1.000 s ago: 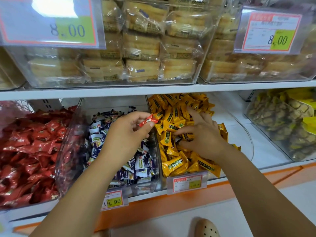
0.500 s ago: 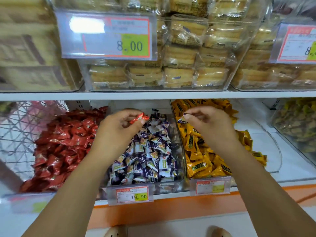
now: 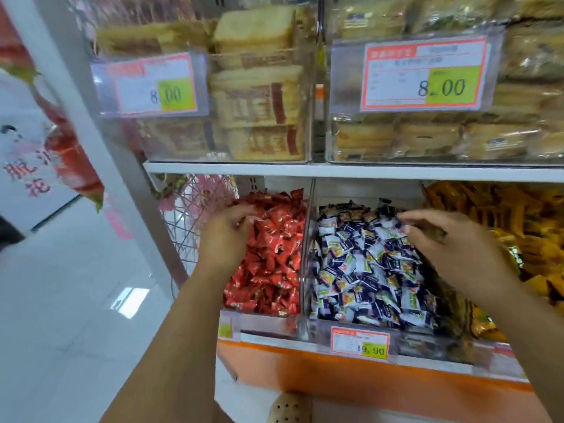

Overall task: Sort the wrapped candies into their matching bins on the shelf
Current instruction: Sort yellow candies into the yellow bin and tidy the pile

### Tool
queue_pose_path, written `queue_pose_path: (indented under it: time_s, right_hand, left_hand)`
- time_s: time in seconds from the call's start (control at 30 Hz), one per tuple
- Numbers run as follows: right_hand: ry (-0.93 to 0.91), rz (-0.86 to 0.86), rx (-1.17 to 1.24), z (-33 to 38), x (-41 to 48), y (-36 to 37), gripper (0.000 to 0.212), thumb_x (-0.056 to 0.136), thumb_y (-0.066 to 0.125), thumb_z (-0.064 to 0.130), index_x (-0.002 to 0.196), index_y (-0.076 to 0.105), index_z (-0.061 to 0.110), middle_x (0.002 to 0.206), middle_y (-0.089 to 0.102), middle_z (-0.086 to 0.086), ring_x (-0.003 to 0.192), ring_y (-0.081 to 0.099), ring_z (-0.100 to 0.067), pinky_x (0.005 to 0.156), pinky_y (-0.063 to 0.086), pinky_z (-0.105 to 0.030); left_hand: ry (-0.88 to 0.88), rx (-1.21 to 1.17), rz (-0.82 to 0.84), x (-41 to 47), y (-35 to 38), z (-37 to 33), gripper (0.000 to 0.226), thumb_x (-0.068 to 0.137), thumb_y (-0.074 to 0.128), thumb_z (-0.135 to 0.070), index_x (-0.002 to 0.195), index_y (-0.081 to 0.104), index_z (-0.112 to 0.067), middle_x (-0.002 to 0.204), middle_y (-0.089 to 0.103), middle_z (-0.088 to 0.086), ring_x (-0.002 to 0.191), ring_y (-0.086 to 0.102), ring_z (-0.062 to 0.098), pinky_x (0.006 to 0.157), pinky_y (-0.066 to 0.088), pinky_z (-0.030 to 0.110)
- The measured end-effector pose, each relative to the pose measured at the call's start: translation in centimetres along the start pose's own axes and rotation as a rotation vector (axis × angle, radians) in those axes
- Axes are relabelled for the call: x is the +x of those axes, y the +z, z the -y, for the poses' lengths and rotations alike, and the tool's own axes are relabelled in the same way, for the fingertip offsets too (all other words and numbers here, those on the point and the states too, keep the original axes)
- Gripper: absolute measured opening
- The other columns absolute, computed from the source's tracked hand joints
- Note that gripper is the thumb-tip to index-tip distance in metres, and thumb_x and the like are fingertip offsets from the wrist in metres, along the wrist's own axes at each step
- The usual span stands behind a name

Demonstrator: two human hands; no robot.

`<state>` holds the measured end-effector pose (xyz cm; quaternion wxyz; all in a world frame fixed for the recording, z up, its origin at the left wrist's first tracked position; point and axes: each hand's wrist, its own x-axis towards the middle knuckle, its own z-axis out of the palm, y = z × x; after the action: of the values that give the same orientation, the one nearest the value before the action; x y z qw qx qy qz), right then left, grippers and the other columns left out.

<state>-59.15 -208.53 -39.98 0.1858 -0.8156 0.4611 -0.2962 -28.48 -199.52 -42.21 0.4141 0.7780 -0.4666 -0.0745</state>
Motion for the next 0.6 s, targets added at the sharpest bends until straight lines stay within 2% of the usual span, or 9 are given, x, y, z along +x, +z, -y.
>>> queue_pose_path:
  time_s: [0.07,0.13,0.2,0.27,0.33,0.4,0.47,0.53,0.6]
  right_hand:
    - [-0.009,-0.006,0.027,0.1,-0.4,-0.1,0.022,0.093,0.056,0.027,0.113,0.066,0.033,0.100,0.053,0.014,0.097,0.045,-0.006,0.073,0.034,-0.025]
    - [0.010,0.000,0.070,-0.2,-0.8,-0.5,0.020,0.094,0.056,0.026,0.108,0.063,0.038,0.101,0.053,0.010,0.098,0.045,-0.006,0.078,0.035,-0.025]
    - [0.028,0.007,0.065,-0.6,-1.3,-1.4,0.020,0.095,0.054,0.026,0.107,0.061,0.040,0.106,0.054,0.007,0.107,0.047,-0.012,0.081,0.036,-0.027]
    - [0.046,-0.006,0.046,-1.3,-1.7,-2.9,0.022,0.096,0.051,0.026,0.110,0.061,0.041,0.117,0.057,0.005,0.115,0.050,-0.019,0.082,0.039,-0.029]
    - [0.091,-0.004,0.065,-2.1,-2.1,-5.1,0.023,0.097,0.050,0.024,0.106,0.061,0.042,0.117,0.059,0.009,0.105,0.057,-0.021,0.077,0.045,-0.023]
    - [0.143,0.009,0.054,-3.5,-2.9,-7.8,0.025,0.097,0.051,0.020,0.101,0.062,0.043,0.105,0.059,0.017,0.094,0.056,-0.009,0.066,0.038,-0.005]
    - [0.178,0.013,0.002,-5.0,-3.7,-10.5,0.024,0.096,0.055,0.016,0.103,0.065,0.036,0.097,0.060,0.016,0.080,0.054,0.005,0.058,0.037,-0.002]
    - [0.228,0.034,0.009,-6.2,-4.5,-12.4,0.022,0.093,0.059,0.013,0.100,0.068,0.032,0.094,0.064,0.009,0.060,0.054,0.010,0.049,0.036,-0.004]
    - [0.272,0.096,0.009,-7.3,-5.2,-13.5,0.022,0.088,0.066,0.017,0.096,0.067,0.038,0.095,0.065,0.009,0.062,0.057,0.007,0.048,0.037,-0.006]
  left_hand:
    - [0.024,0.083,0.149,-0.2,0.9,0.7,0.030,0.095,0.054,-0.010,0.123,0.064,-0.016,0.138,0.053,0.003,0.137,0.037,0.020,0.108,0.021,0.018]
    - [0.030,0.128,0.194,-0.2,1.2,0.9,0.033,0.097,0.050,-0.011,0.128,0.060,-0.019,0.147,0.043,0.004,0.144,0.021,0.021,0.110,0.011,0.018]
    - [0.050,0.148,0.151,-0.2,0.9,0.4,0.033,0.097,0.050,-0.014,0.127,0.061,-0.021,0.148,0.042,0.007,0.144,0.021,0.026,0.118,0.013,0.032]
    - [0.114,0.160,0.078,-0.5,0.6,-1.3,0.032,0.096,0.053,-0.017,0.127,0.061,-0.022,0.142,0.048,0.009,0.137,0.033,0.027,0.115,0.025,0.039]
    - [0.181,0.149,0.058,-1.4,0.6,-4.1,0.033,0.096,0.054,-0.022,0.128,0.060,-0.022,0.126,0.056,0.005,0.122,0.046,0.022,0.102,0.035,0.028]
    - [0.254,0.098,0.084,-3.0,1.5,-7.1,0.033,0.095,0.055,-0.024,0.127,0.060,-0.023,0.113,0.055,0.000,0.111,0.052,0.018,0.087,0.033,0.017]
    - [0.319,0.038,0.173,-4.6,3.2,-10.1,0.034,0.094,0.057,-0.026,0.127,0.060,-0.030,0.123,0.052,-0.006,0.116,0.049,0.011,0.093,0.031,0.014]
    - [0.377,0.005,0.323,-6.3,5.6,-12.7,0.036,0.094,0.055,-0.031,0.129,0.054,-0.040,0.136,0.039,-0.021,0.126,0.032,-0.004,0.105,0.026,0.017]
    - [0.438,-0.008,0.467,-7.8,8.2,-14.8,0.041,0.095,0.052,-0.035,0.135,0.046,-0.042,0.141,0.026,-0.030,0.130,0.016,-0.012,0.112,0.019,0.021]
